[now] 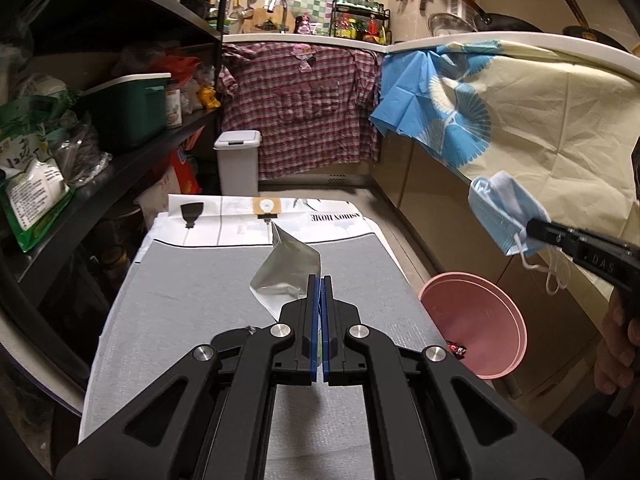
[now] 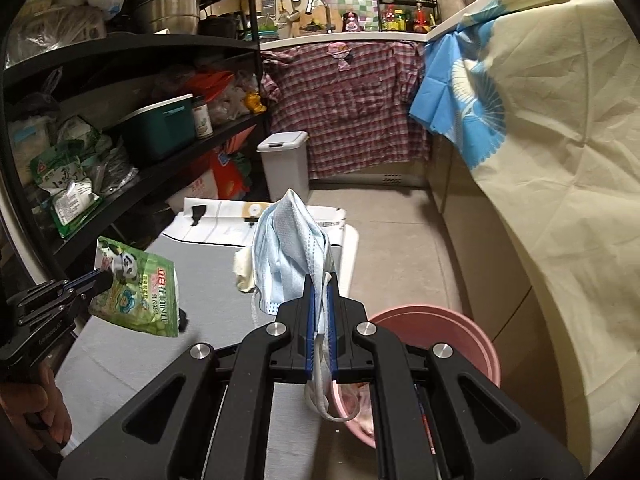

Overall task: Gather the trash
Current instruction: 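Lift the green pouch and face mask and carry them toward the pink bucket, then hold the green pouch and face mask over the pink bucket with both grippers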

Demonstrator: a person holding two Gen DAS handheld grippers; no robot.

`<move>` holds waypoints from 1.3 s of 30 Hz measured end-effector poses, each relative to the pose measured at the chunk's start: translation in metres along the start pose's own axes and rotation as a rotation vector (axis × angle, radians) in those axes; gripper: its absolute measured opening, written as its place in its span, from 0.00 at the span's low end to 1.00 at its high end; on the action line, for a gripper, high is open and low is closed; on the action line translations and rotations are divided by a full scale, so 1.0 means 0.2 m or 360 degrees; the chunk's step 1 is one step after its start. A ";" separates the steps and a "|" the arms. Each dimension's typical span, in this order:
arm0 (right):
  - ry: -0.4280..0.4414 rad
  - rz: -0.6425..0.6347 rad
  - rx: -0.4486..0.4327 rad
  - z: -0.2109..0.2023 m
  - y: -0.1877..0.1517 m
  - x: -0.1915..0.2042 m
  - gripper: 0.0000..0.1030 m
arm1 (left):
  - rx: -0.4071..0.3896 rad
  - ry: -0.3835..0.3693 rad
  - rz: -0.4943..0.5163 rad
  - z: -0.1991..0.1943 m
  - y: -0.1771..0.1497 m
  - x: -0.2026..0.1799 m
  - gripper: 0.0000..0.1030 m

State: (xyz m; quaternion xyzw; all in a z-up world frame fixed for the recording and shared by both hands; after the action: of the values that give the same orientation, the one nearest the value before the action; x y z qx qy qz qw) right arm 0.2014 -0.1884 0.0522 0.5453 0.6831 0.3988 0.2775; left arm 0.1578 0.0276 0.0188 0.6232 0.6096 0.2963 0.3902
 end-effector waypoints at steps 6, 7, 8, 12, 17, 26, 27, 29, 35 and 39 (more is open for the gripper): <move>-0.0080 0.0063 -0.0002 0.01 -0.03 -0.16 0.06 | 0.0032 -0.0027 0.0037 0.05 -0.03 -0.08 0.01; -0.0089 0.0080 0.0000 0.01 -0.04 -0.18 0.06 | 0.0038 -0.0030 0.0042 0.06 -0.04 -0.10 0.01; -0.0093 0.0092 0.0005 0.02 -0.05 -0.20 0.06 | 0.0044 -0.0033 0.0045 0.07 -0.04 -0.11 0.01; -0.0120 0.0147 0.0036 0.06 -0.10 -0.28 0.06 | 0.0056 -0.0048 0.0061 0.09 -0.05 -0.16 0.01; -0.0165 0.0193 0.0050 0.07 -0.14 -0.37 0.06 | 0.0069 -0.0078 0.0085 0.13 -0.05 -0.25 0.01; -0.0263 0.0259 0.0102 0.13 -0.22 -0.55 0.06 | 0.0082 -0.0167 0.0120 0.18 -0.06 -0.43 0.01; -0.0273 0.0277 0.0106 0.13 -0.23 -0.57 0.06 | 0.0079 -0.0182 0.0123 0.19 -0.06 -0.45 0.01; -0.0283 0.0315 0.0112 0.14 -0.23 -0.61 0.06 | 0.0074 -0.0221 0.0137 0.20 -0.06 -0.50 0.01; -0.0295 0.0356 0.0136 0.18 -0.25 -0.66 0.06 | 0.0096 -0.0287 0.0181 0.25 -0.06 -0.58 0.01; -0.0286 0.0385 0.0135 0.19 -0.24 -0.67 0.06 | 0.0093 -0.0324 0.0221 0.28 -0.06 -0.64 0.01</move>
State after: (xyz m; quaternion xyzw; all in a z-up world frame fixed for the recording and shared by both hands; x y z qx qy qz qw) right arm 0.2410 -0.3125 -0.0161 0.6683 0.6010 0.3497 0.2644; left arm 0.1887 -0.1078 -0.0060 0.7018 0.5307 0.2398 0.4102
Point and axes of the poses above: each gripper's, at about its wrist camera, not at the fingertips, and z roughly the way its jaws point, x to its left, y to its top, the point moved 9 cm from there along z, roughly the way its jaws point, and after that the axes turned 3 degrees about -y, right-handed, at the moved point
